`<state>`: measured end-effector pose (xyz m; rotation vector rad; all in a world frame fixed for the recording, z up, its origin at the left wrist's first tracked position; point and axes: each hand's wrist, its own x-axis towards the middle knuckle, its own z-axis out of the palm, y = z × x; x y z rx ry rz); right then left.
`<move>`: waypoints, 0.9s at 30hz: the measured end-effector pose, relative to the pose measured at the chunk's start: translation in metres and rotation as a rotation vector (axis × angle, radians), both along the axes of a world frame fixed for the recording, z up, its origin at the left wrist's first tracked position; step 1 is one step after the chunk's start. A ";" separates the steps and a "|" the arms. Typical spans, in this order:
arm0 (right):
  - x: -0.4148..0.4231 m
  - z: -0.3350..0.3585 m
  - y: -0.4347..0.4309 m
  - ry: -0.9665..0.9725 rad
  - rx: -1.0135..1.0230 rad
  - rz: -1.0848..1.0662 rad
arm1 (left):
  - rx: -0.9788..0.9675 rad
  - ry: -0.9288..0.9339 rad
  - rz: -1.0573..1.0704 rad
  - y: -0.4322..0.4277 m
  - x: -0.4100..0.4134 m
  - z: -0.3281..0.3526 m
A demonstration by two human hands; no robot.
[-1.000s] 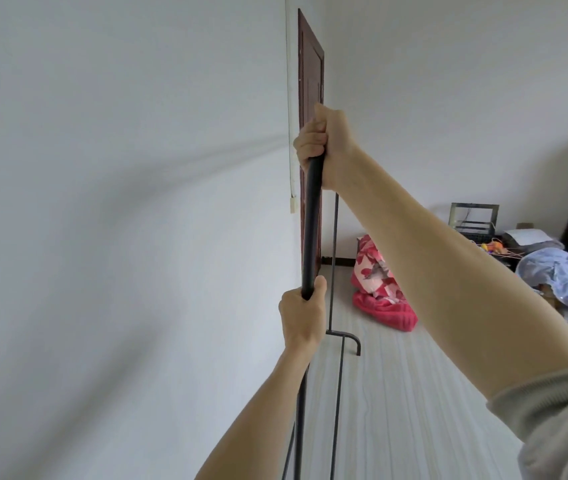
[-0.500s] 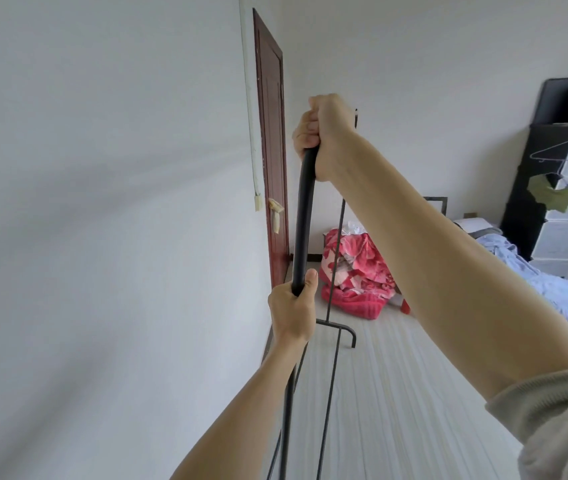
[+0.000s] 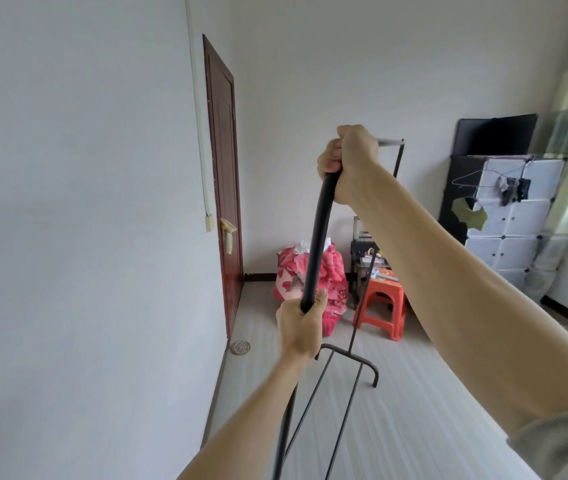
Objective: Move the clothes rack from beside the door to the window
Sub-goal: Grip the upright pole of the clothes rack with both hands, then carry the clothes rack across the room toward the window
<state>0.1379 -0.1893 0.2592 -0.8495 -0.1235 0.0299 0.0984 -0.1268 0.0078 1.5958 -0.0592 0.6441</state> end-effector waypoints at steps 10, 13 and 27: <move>0.042 0.001 -0.112 -0.015 0.004 -0.187 | -0.007 0.032 -0.201 -0.100 0.058 -0.001; 0.059 0.000 -0.145 -0.012 0.017 -0.212 | 0.039 0.028 -0.232 -0.130 0.079 -0.001; 0.137 0.007 -0.240 0.036 0.043 -0.331 | 0.080 0.012 -0.244 -0.219 0.170 0.009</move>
